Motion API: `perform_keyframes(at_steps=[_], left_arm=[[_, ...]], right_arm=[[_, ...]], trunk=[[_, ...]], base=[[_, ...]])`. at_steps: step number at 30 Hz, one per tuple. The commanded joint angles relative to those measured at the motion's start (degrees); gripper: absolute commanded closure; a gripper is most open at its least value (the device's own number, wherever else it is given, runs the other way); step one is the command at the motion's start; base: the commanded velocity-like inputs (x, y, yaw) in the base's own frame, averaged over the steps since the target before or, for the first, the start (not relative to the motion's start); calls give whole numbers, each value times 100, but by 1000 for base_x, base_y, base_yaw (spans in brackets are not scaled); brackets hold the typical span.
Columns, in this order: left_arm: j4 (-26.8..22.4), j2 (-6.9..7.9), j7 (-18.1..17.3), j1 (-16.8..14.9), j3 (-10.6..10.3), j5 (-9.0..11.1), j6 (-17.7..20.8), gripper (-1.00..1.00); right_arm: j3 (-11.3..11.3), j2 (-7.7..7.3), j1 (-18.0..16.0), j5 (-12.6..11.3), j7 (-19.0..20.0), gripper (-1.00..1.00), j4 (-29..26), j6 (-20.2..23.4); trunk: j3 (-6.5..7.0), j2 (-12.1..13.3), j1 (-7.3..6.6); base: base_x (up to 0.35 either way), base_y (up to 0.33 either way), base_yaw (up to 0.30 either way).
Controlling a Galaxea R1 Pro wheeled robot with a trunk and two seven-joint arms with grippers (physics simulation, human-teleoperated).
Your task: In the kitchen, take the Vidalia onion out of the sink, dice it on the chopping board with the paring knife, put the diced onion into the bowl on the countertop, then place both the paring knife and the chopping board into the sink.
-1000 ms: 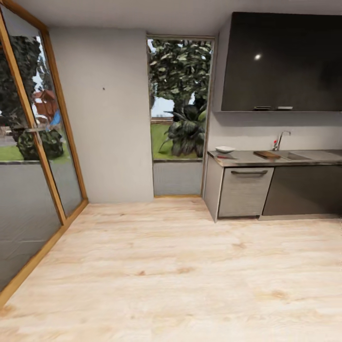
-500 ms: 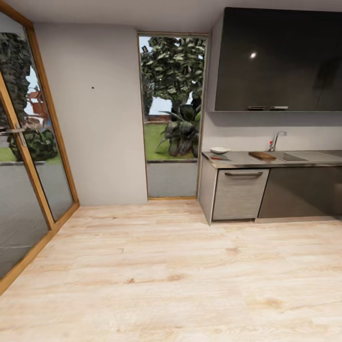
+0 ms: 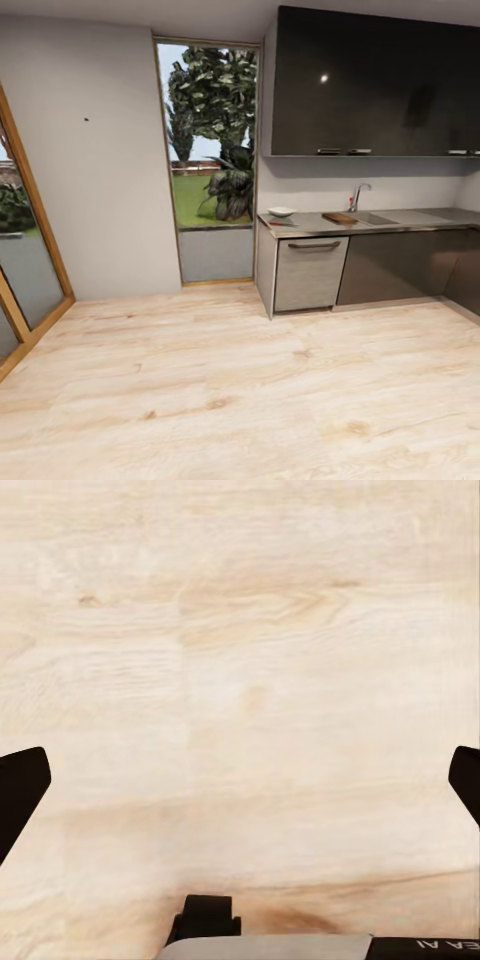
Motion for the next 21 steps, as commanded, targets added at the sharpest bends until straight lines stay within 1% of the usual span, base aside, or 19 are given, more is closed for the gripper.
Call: perform_keyframes(at_steps=[1, 21], left_arm=[[-1, -2, -1, 0, 4, 23, -13, -100], [-2, -1, -1, 0, 7, 14, -13, -100]], right_arm=[[-9, 5, -2, -17, 4, -100, -1, -12], [-9, 6, -2, -17, 4, -100, -1, -12]], trunk=[[-5, -2, 2], [-5, -2, 2]], base=[[227, -215, -289], [230, -203, -290]])
